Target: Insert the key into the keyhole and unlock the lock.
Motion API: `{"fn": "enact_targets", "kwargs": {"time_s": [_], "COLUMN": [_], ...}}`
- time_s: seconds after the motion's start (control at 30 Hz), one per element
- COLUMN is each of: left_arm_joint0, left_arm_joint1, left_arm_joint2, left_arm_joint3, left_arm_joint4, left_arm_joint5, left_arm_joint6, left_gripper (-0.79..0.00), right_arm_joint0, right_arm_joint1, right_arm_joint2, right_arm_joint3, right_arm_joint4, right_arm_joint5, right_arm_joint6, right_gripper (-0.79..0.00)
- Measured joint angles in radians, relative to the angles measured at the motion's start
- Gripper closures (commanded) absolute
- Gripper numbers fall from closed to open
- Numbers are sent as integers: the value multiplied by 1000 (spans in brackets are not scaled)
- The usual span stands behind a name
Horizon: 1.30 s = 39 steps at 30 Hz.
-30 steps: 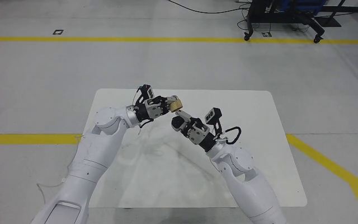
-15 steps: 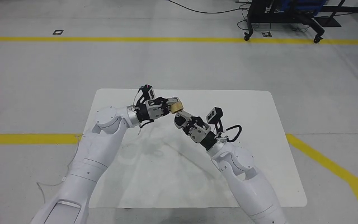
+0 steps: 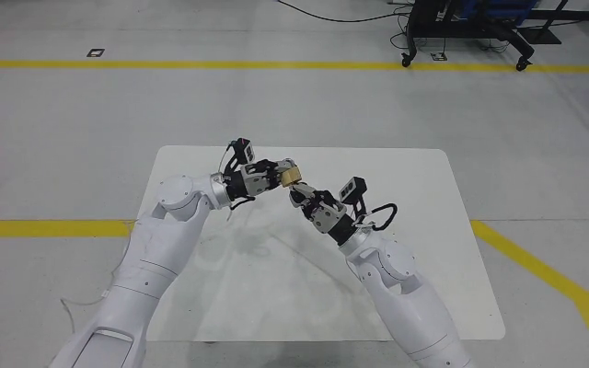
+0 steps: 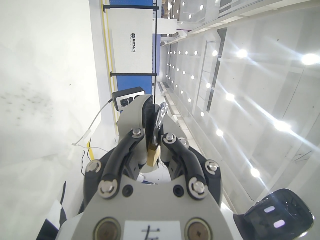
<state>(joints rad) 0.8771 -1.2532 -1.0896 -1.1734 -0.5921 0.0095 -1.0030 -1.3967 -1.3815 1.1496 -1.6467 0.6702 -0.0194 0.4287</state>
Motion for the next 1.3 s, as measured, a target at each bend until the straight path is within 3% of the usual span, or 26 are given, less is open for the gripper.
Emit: {"fn": "enact_targets", "kwargs": {"time_s": [0.23, 0.4, 0.87, 0.97, 1.3], "left_arm_joint0": [18, 23, 70, 83, 97], "left_arm_joint1": [-10, -10, 3, 4, 6], "left_arm_joint2": [25, 21, -3, -12, -34], "left_arm_joint3": [-32, -41, -131, -144, -154], "left_arm_joint4": [5, 40, 255, 262, 269], "left_arm_joint5": [-60, -103, -306, -317, -276], "left_arm_joint6": [41, 78, 192, 223, 268], "left_gripper": [0, 0, 0, 0, 0], "right_arm_joint0": [-6, -25, 4, 4, -107], "right_arm_joint1": [-4, -3, 1, 7, 37], "right_arm_joint2": [16, 40, 76, 84, 152], "right_arm_joint3": [3, -1, 80, 60, -139], "right_arm_joint4": [68, 157, 438, 351, -40], "right_arm_joint5": [-20, -20, 181, 133, 30], "right_arm_joint6": [-33, 15, 174, 163, 32], "right_gripper": [0, 0, -6, -785, -785]}}
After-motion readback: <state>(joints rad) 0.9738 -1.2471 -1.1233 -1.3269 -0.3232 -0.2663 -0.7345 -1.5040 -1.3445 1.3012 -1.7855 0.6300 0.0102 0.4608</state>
